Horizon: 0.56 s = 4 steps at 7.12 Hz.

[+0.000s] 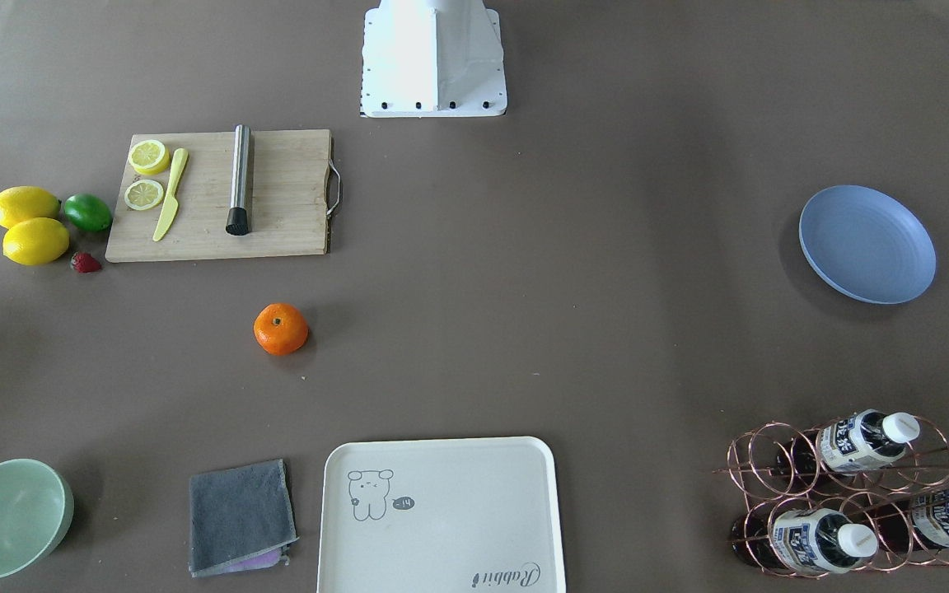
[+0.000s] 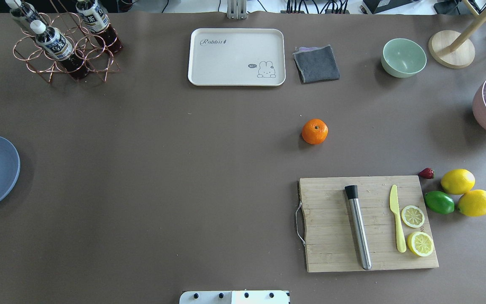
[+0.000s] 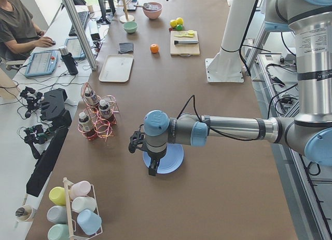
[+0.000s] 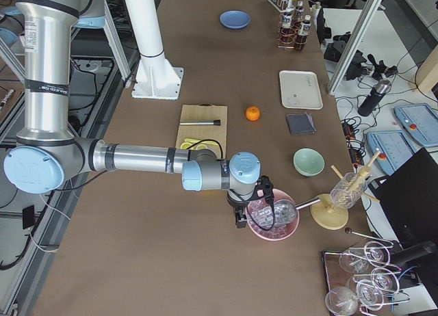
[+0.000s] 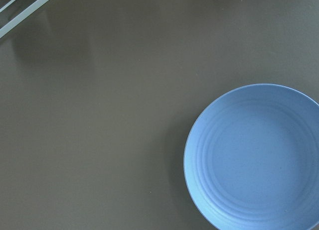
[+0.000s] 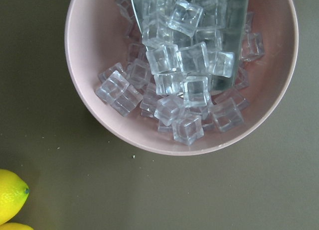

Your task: Pick orange to plate

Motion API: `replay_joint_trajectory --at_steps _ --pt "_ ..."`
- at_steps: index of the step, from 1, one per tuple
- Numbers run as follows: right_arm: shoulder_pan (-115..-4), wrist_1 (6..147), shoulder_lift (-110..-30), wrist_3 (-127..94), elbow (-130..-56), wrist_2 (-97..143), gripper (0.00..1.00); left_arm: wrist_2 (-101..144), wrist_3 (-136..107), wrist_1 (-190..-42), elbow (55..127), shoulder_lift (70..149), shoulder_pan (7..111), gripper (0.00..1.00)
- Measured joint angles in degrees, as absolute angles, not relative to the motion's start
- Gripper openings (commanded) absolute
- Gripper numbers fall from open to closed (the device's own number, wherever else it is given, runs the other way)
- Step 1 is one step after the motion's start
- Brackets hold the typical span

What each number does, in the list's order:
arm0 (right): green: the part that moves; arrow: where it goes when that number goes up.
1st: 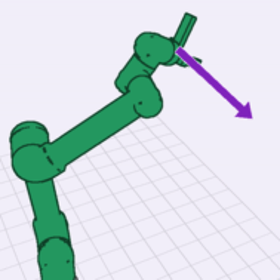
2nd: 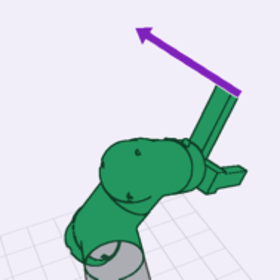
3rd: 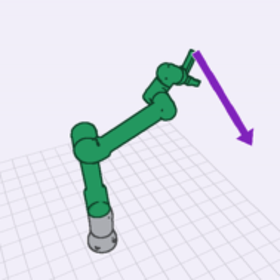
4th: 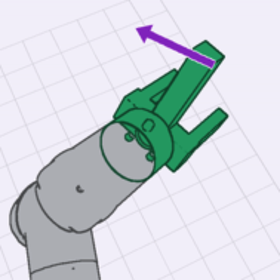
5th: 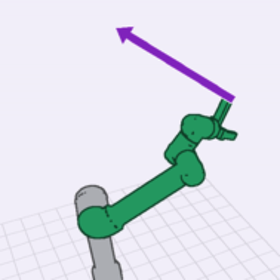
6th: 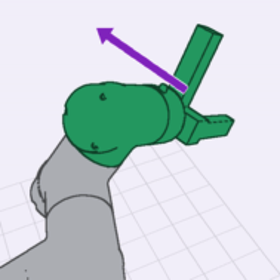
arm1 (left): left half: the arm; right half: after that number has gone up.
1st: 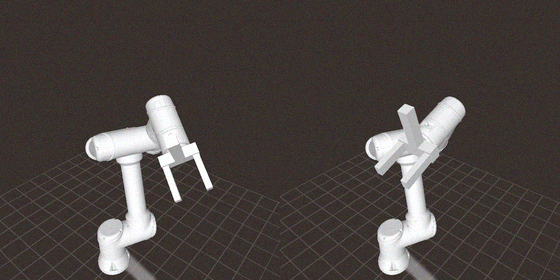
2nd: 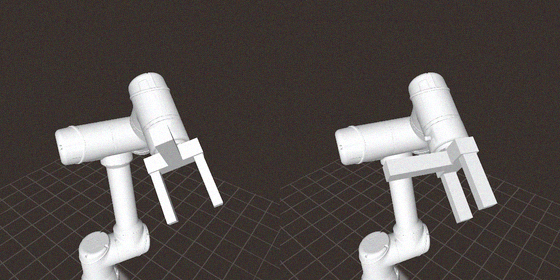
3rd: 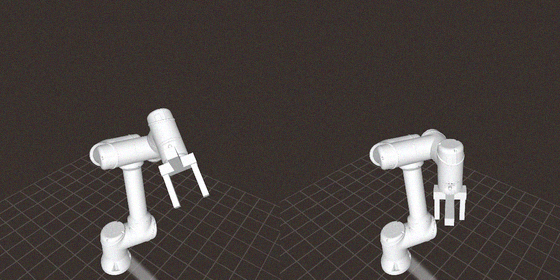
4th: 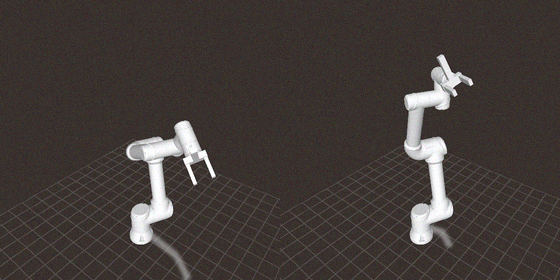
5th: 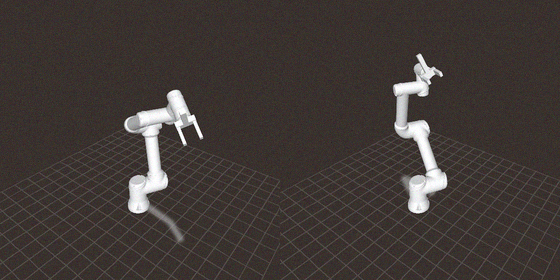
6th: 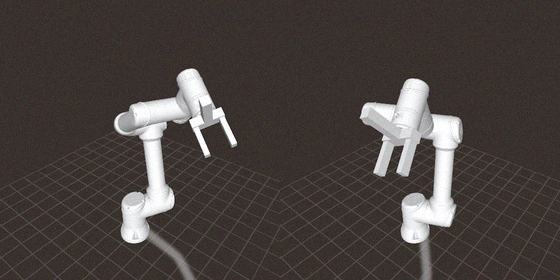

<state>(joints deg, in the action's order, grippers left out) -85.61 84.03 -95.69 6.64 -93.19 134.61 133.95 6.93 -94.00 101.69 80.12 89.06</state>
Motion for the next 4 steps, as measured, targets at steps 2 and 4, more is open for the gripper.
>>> replay_joint_trajectory --at_steps 2,4 --pt "-85.6 84.0 -95.8 6.7 -93.2 134.7 1.00 133.9 6.9 -94.8 101.5 80.0 88.9 0.98" --pt "-85.6 83.9 -95.9 6.7 -93.3 134.8 1.00 133.9 7.2 -95.0 102.1 79.1 88.7 0.98"
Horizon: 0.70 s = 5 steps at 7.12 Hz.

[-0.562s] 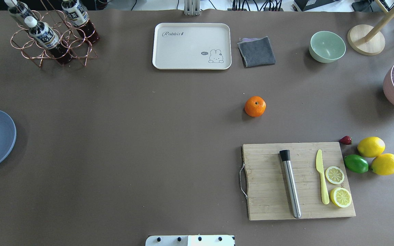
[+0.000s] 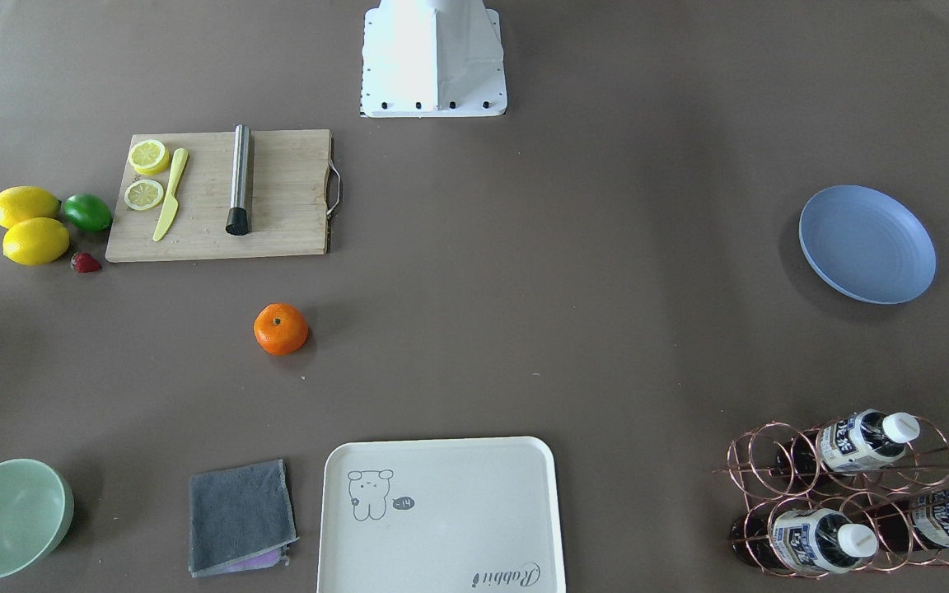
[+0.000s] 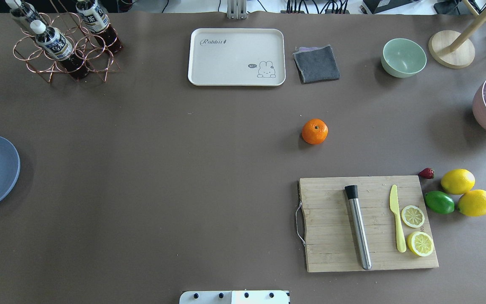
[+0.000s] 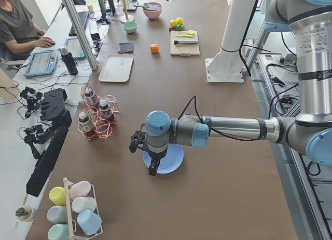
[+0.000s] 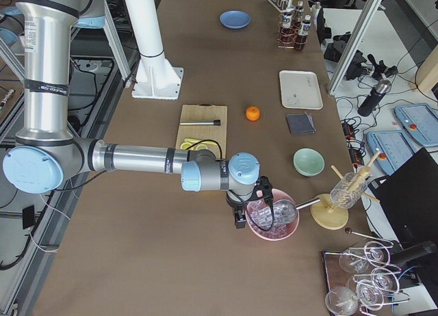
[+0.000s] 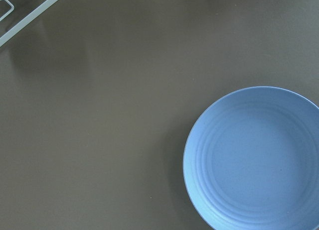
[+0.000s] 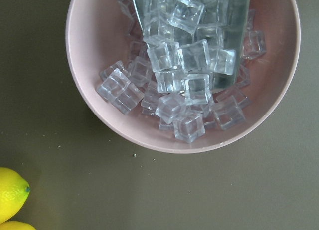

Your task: Pick orange to plate

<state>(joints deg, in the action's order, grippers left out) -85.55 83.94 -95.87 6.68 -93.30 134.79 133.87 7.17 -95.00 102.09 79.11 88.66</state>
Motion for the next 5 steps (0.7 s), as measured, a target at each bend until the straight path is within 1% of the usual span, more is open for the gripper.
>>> replay_joint_trajectory --at_steps 5 --pt "-85.5 84.0 -95.9 6.6 -93.3 134.9 1.00 134.4 1.2 -96.1 102.2 78.6 88.5 0.98"
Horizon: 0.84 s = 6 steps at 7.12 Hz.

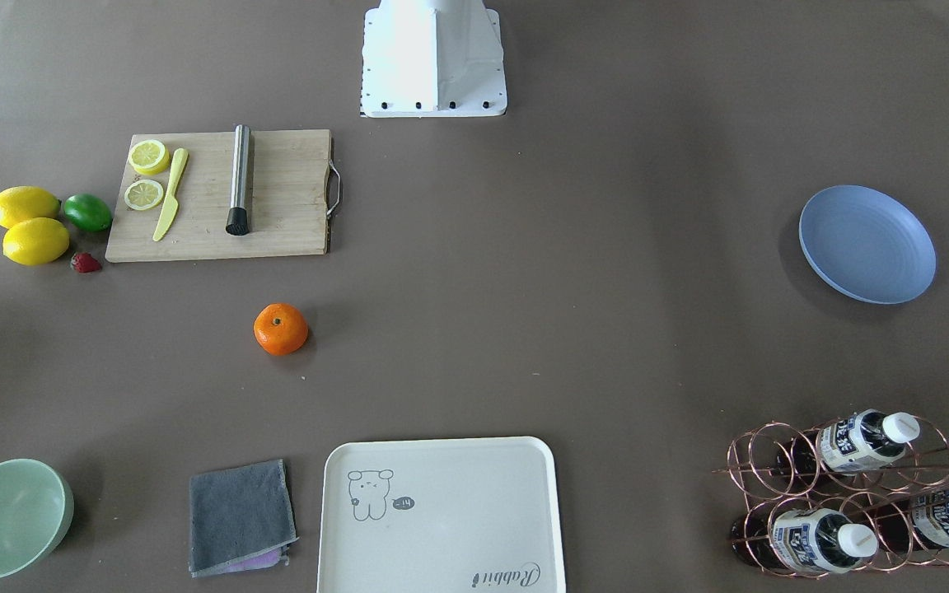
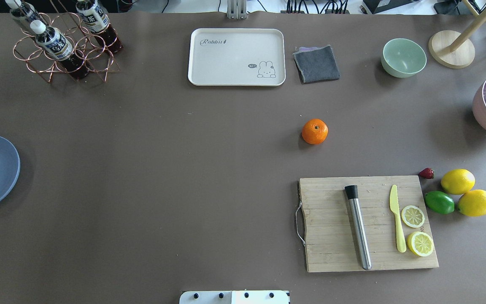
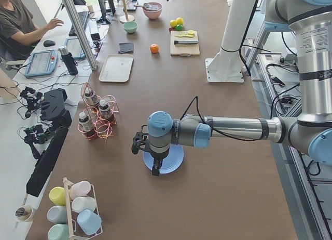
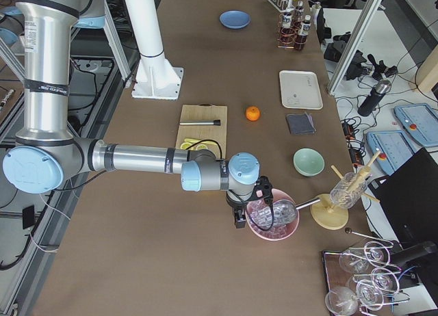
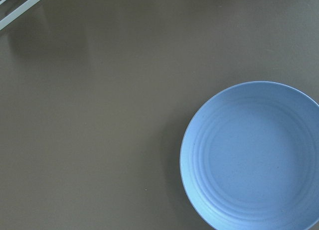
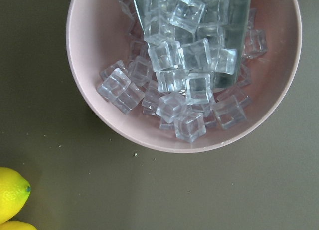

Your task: Pick orange to plate

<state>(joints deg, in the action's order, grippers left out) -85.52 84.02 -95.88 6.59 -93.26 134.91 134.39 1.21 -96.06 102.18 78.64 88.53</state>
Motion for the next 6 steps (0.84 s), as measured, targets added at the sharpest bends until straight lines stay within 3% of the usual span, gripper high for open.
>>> replay_joint_trajectory --at_steps 6 --pt "-85.5 84.0 -96.2 6.6 -93.2 134.9 1.00 134.4 0.3 -98.7 101.2 78.6 88.6 0.97"
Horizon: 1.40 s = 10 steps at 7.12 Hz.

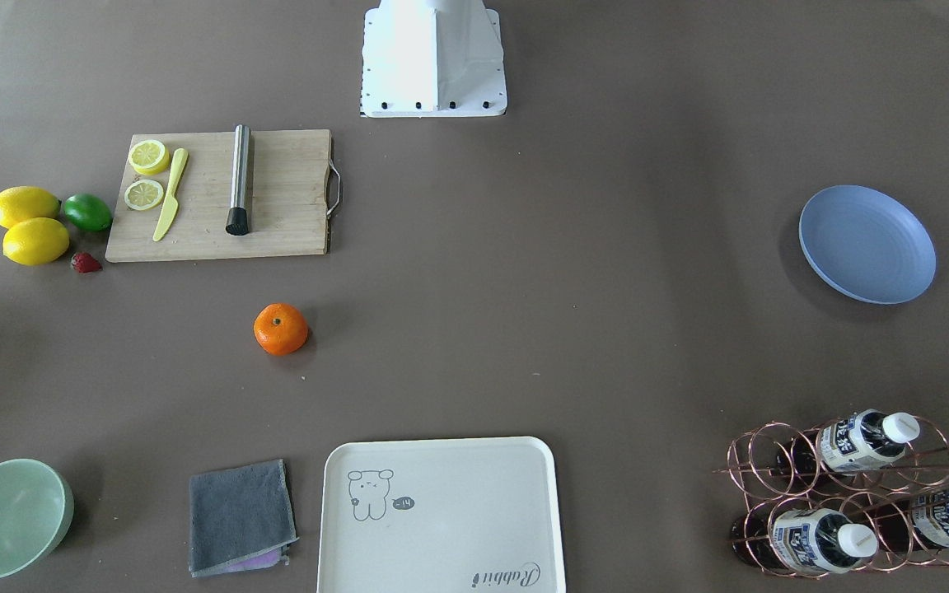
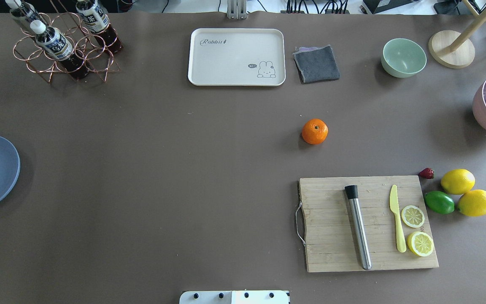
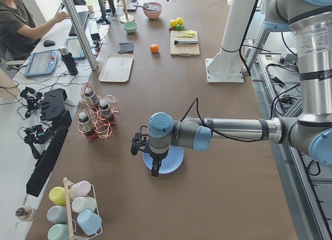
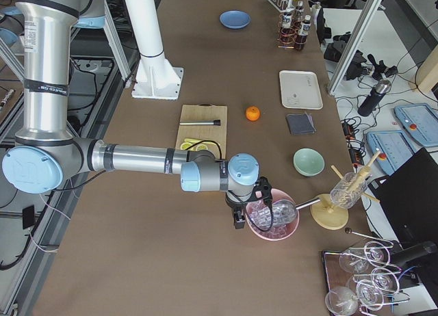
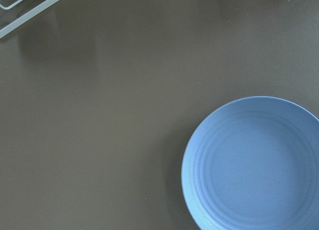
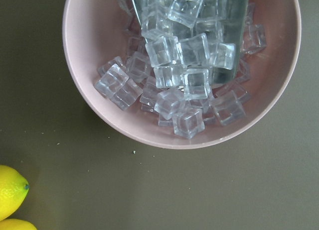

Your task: Pick orange to plate

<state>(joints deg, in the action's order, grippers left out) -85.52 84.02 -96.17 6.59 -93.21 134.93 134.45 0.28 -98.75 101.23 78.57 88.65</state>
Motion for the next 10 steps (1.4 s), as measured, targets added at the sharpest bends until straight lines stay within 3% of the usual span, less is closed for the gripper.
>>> replay_joint_trajectory --at_steps 10 --pt "-85.5 83.8 -96.3 6.9 -93.4 135.1 1.00 134.5 0.2 -99.0 100.5 78.7 88.5 0.97"
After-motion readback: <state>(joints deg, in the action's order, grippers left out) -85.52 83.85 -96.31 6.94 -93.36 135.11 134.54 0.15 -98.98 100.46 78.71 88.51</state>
